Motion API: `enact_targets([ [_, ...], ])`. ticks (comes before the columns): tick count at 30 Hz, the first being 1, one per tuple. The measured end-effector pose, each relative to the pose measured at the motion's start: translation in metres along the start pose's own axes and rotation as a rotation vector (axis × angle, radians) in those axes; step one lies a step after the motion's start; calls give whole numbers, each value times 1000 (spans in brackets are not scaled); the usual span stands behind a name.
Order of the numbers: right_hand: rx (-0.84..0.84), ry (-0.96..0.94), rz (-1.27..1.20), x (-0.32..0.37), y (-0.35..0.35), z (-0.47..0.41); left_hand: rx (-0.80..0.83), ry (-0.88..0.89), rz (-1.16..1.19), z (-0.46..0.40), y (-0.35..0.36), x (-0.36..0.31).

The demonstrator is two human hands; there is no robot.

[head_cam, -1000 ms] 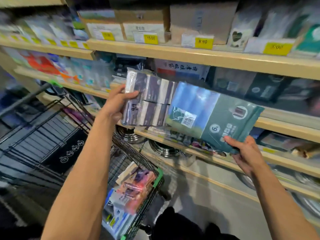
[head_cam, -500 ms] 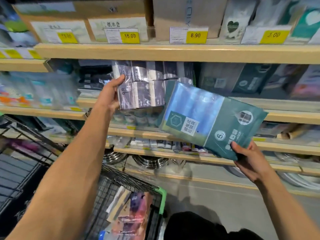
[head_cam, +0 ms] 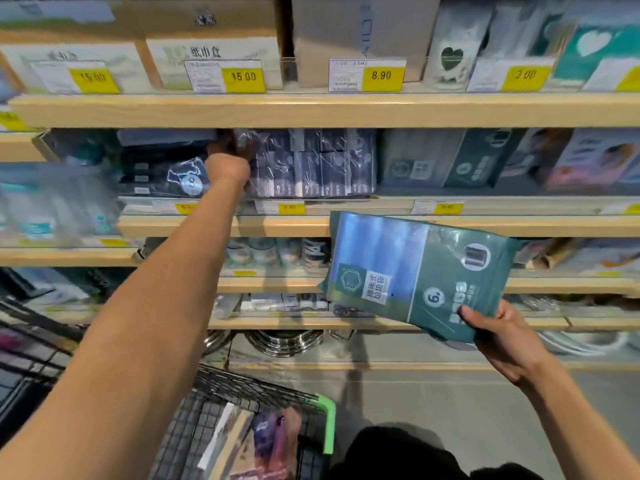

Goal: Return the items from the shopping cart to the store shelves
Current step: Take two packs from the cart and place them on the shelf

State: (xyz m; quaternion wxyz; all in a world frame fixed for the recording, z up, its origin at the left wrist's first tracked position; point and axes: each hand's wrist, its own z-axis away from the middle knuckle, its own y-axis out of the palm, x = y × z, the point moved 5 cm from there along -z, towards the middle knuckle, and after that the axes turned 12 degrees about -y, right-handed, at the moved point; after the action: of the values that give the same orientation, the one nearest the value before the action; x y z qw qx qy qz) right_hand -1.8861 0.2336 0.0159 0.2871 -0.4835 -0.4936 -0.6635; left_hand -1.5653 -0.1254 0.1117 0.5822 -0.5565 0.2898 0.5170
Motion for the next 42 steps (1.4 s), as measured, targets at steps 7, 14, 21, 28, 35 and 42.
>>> enact_targets([
  [7,23,12,-10,5,4,-4,-192,59,-521,32,-1,1],
  [14,58,-3,-32,15,-8,-27,-155,493,-374,113,50,0],
  [21,17,-55,16,54,-45,-62,633,186,-15,184,139,16],
  [28,-122,-157,307,112,-81,-119,618,207,-78,193,179,-15],
  [35,-199,-270,539,147,-94,-167,337,105,-131,182,202,-52],
  [42,-304,-222,686,143,-101,-211,123,35,-320,181,221,-78],
])
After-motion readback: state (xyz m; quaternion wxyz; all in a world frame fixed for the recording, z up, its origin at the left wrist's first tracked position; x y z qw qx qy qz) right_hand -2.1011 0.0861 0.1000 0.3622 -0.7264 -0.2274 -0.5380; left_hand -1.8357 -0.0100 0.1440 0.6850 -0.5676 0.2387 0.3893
